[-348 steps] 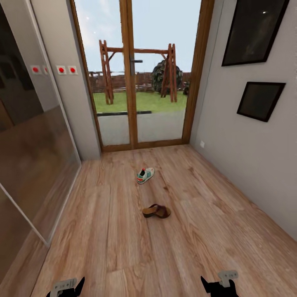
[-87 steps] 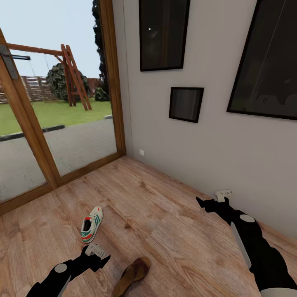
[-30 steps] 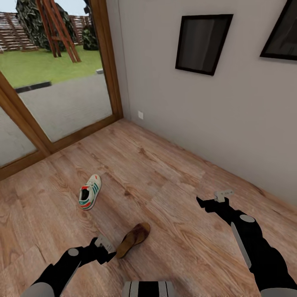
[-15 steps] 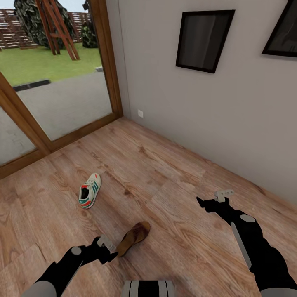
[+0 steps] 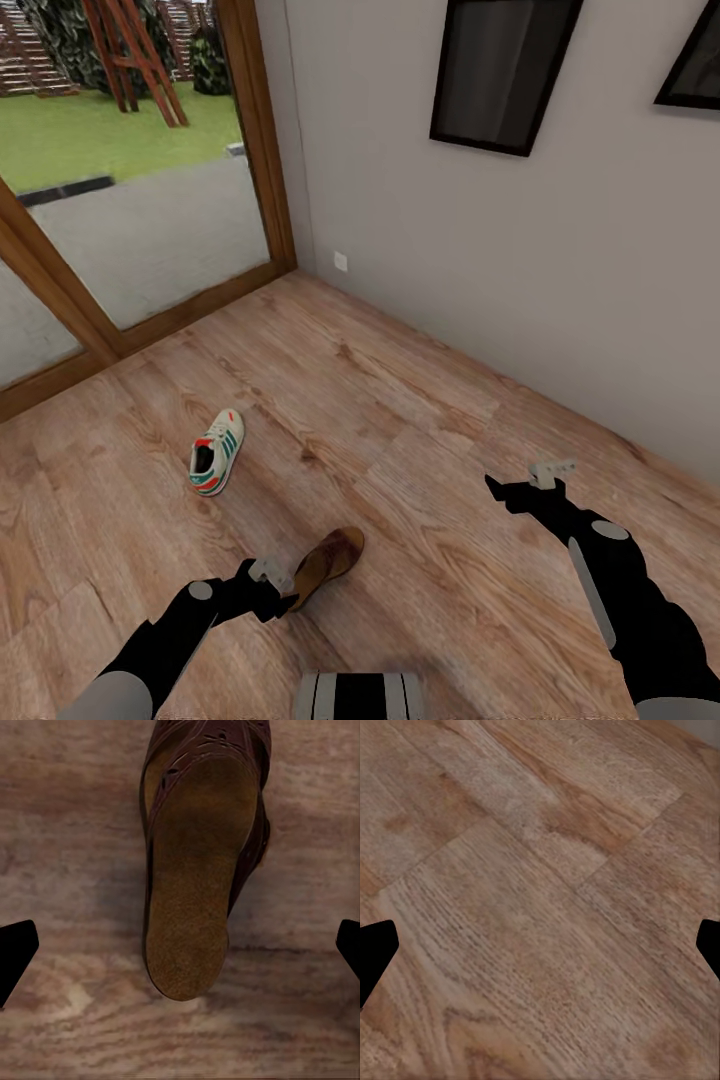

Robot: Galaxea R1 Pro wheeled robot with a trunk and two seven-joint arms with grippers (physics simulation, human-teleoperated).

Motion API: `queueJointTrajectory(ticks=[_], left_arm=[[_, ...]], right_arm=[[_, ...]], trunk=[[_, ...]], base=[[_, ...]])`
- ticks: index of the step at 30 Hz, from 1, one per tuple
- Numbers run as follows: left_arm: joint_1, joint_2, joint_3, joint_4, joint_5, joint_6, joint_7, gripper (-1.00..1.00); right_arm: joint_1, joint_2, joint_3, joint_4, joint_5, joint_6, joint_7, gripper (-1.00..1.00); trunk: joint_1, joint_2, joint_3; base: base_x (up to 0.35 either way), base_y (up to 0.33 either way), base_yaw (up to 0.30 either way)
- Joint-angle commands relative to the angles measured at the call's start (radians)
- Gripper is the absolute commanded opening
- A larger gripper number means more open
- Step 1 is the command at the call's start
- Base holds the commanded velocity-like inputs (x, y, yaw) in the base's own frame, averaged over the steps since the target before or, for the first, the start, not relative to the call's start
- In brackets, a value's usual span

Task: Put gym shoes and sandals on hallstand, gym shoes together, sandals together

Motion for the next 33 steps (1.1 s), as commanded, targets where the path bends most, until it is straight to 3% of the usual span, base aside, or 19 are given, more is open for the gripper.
queueJointTrajectory(ticks=[1, 9, 17, 26, 33], left_arm=[[0.0, 0.0, -0.002, -0.004, -0.003, 0.007, -0.003, 1.0], [-0.001, -0.018, -0.002, -0.048, -0.004, 0.014, 0.002, 1.0], [-0.002, -0.044, -0.004, -0.12, -0.017, 0.016, 0.004, 1.0], [-0.004, -0.05, -0.004, -0.145, -0.071, 0.018, 0.005, 1.0], [-0.018, -0.05, -0.004, -0.148, -0.086, 0.018, 0.006, 1.0]], right_arm=[[0.0, 0.0, -0.002, -0.001, 0.002, 0.005, 0.006, 1.0], [0.0, 0.001, -0.003, -0.001, 0.002, 0.006, 0.006, 1.0], [0.0, 0.001, -0.003, -0.001, 0.002, 0.005, 0.006, 1.0], [0.0, 0.001, -0.003, -0.005, 0.002, 0.005, 0.006, 1.0], [0.0, 0.001, -0.004, -0.015, 0.003, 0.006, 0.006, 1.0]], trunk=[[0.0, -0.001, -0.006], [0.004, -0.002, -0.05], [0.004, -0.002, -0.059], [0.004, -0.002, -0.06], [0.004, -0.002, -0.062]], base=[[0.0, 0.0, 0.0], [0.0, 0.0, 0.0], [0.0, 0.0, 0.0], [0.0, 0.0, 0.0], [0.0, 0.0, 0.0]])
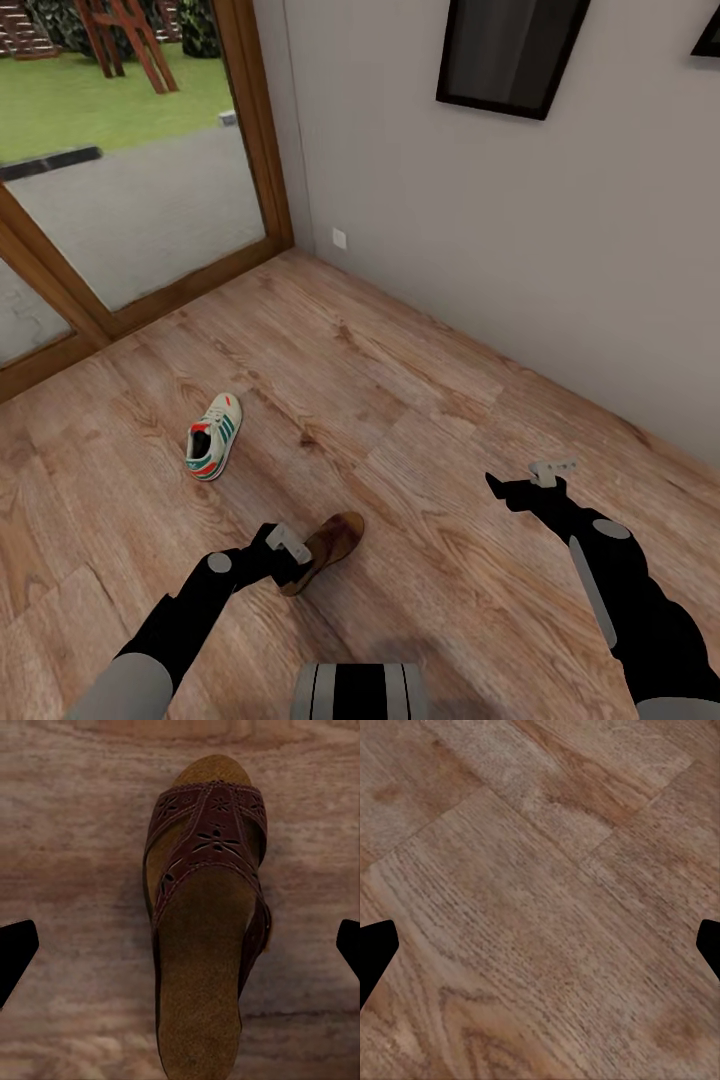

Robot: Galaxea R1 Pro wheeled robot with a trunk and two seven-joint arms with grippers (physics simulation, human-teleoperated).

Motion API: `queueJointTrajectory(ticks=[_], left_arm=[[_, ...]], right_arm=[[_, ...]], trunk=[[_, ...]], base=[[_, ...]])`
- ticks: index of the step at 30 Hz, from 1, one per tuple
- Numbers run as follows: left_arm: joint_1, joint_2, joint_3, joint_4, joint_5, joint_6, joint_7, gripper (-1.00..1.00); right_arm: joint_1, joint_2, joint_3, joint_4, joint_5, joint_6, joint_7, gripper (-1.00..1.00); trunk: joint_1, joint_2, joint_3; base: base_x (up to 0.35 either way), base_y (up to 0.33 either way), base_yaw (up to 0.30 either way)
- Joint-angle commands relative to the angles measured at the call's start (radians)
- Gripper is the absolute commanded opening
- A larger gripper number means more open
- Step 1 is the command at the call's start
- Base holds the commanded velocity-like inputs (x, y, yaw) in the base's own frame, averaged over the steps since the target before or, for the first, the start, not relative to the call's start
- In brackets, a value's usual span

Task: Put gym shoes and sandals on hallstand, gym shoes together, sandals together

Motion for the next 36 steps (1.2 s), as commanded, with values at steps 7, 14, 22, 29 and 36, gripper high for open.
queueJointTrajectory(ticks=[7, 14, 22, 29, 36], left_arm=[[-0.009, 0.002, -0.002, -0.002, -0.007, 0.005, -0.003, 1.0], [-0.005, 0.003, -0.001, -0.001, -0.007, 0.005, -0.003, 1.0], [-0.001, 0.004, -0.002, -0.001, -0.007, 0.004, -0.002, 1.0], [0.0, 0.004, -0.003, 0.0, -0.007, 0.005, -0.001, 1.0], [0.002, 0.004, -0.005, 0.0, -0.007, 0.003, -0.001, 1.0]], right_arm=[[0.0, 0.0, -0.001, -0.008, 0.002, 0.006, 0.006, 1.0], [0.0, -0.001, -0.001, -0.019, 0.003, 0.006, 0.006, 1.0], [0.0, -0.001, -0.001, -0.023, 0.004, 0.005, 0.006, 1.0], [0.0, -0.001, -0.001, -0.023, 0.003, 0.005, 0.006, 1.0], [0.0, -0.005, -0.002, -0.023, 0.004, 0.006, 0.006, 1.0]], trunk=[[0.001, -0.001, -0.018], [0.001, -0.001, -0.019], [0.001, -0.001, -0.02], [0.001, -0.001, -0.02], [0.001, -0.001, -0.02]], base=[[0.0, 0.0, 0.0], [0.0, 0.0, 0.0], [0.0, 0.0, 0.0], [0.142, 0.063, 0.0], [0.067, 0.03, 0.0]])
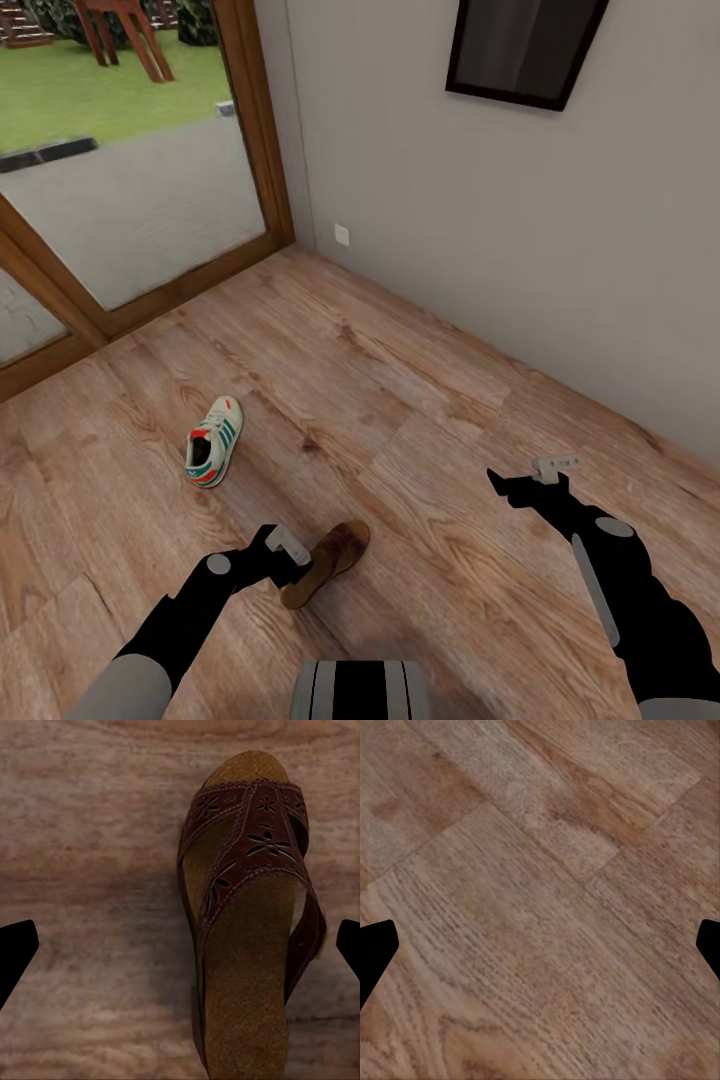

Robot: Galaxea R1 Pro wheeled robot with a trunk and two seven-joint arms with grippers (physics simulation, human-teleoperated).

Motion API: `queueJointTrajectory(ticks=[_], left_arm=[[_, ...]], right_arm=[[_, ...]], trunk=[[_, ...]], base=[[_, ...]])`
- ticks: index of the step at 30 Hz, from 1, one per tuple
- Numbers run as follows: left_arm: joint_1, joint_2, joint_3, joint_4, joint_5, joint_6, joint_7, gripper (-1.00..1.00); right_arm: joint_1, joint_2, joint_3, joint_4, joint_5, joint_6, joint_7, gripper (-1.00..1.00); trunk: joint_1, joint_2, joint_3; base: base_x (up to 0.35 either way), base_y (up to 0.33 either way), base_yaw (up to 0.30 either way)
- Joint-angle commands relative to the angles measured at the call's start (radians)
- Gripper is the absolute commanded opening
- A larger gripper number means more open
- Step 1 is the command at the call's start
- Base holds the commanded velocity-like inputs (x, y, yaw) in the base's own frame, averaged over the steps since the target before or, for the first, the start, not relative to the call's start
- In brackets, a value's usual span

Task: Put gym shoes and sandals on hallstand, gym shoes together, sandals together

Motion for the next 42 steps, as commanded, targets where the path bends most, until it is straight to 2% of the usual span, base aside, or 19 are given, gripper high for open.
queueJointTrajectory(ticks=[1, 28, 42], left_arm=[[0.0, 0.001, -0.002, -0.002, -0.003, 0.006, -0.003, 1.0], [0.004, 0.002, 0.001, 0.008, -0.003, 0.004, -0.002, 1.0], [0.004, 0.004, 0.002, 0.008, -0.003, 0.005, -0.002, 1.0]], right_arm=[[0.0, 0.0, -0.002, -0.001, 0.002, 0.005, 0.006, 1.0], [0.0, 0.0, -0.002, -0.001, 0.002, 0.006, 0.006, 1.0], [0.0, 0.0, -0.002, -0.001, 0.002, 0.006, 0.006, 1.0]], trunk=[[0.0, 0.0, -0.001], [0.0, 0.0, -0.001], [0.0, -0.001, -0.005]], base=[[0.011, 0.005, 0.0], [0.025, 0.001, 0.0], [0.0, 0.0, -0.114]])
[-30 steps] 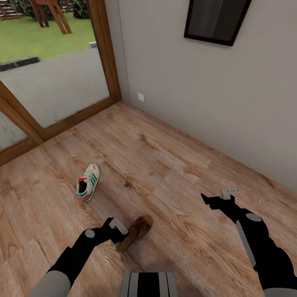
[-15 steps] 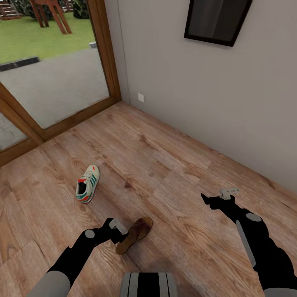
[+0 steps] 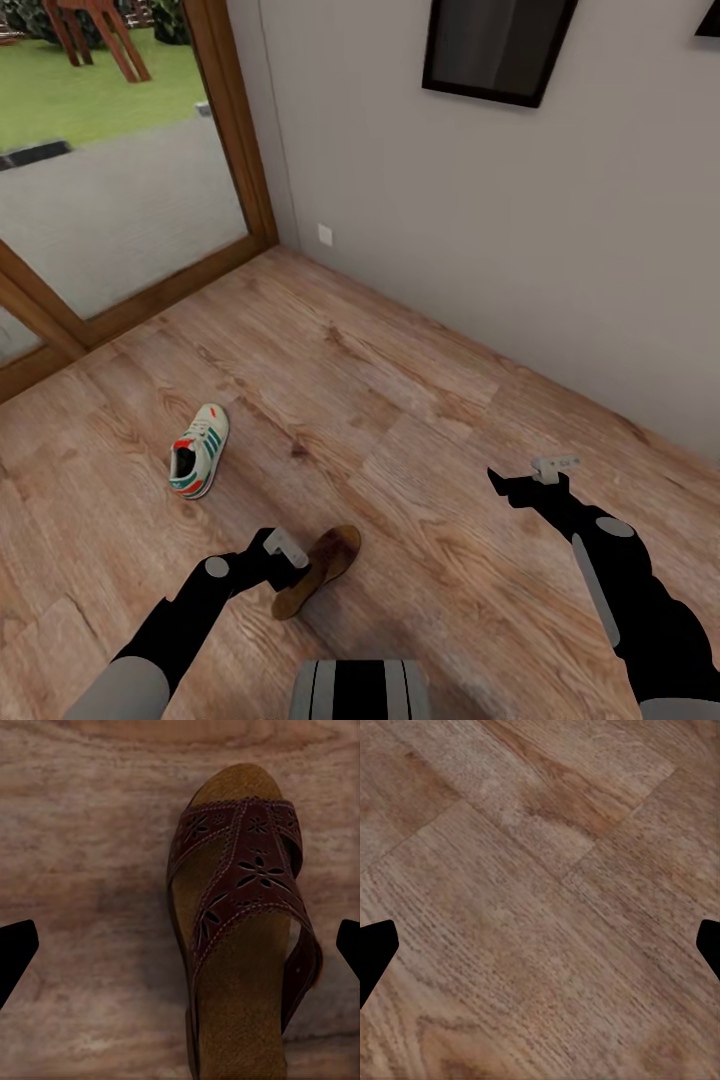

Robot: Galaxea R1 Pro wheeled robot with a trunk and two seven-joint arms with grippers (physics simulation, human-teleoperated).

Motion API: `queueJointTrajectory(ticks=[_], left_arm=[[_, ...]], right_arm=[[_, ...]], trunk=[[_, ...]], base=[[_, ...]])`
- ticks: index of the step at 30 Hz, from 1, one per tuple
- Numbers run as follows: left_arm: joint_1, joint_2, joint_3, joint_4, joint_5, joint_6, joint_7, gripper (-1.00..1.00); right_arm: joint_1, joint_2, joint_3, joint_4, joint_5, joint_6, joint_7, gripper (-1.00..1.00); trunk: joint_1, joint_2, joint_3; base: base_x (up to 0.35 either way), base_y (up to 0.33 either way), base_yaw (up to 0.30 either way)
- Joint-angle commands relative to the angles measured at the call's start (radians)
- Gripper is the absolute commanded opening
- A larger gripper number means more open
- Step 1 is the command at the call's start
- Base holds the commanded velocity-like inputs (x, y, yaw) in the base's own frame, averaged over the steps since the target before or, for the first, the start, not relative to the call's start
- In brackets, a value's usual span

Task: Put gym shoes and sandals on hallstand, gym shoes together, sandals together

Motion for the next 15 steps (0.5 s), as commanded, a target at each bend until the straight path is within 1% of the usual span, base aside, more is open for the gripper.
queueJointTrajectory(ticks=[1, 8, 15], left_arm=[[0.0, 0.002, -0.002, -0.002, -0.003, 0.006, -0.003, 1.0], [0.001, 0.006, -0.002, 0.0, -0.003, 0.006, -0.004, 1.0], [0.001, 0.008, -0.002, 0.001, -0.003, 0.004, -0.004, 1.0]], right_arm=[[0.0, 0.0, -0.002, -0.001, 0.002, 0.005, 0.006, 1.0], [0.0, 0.0, -0.002, -0.001, 0.001, 0.005, 0.006, 1.0], [0.0, 0.0, -0.002, -0.001, 0.001, 0.005, 0.006, 1.0]], trunk=[[0.0, -0.001, -0.005], [0.003, -0.002, -0.034], [0.007, -0.004, -0.07]], base=[[0.0, 0.0, -0.008], [0.0, 0.0, -0.004], [0.0, 0.0, 0.0]])
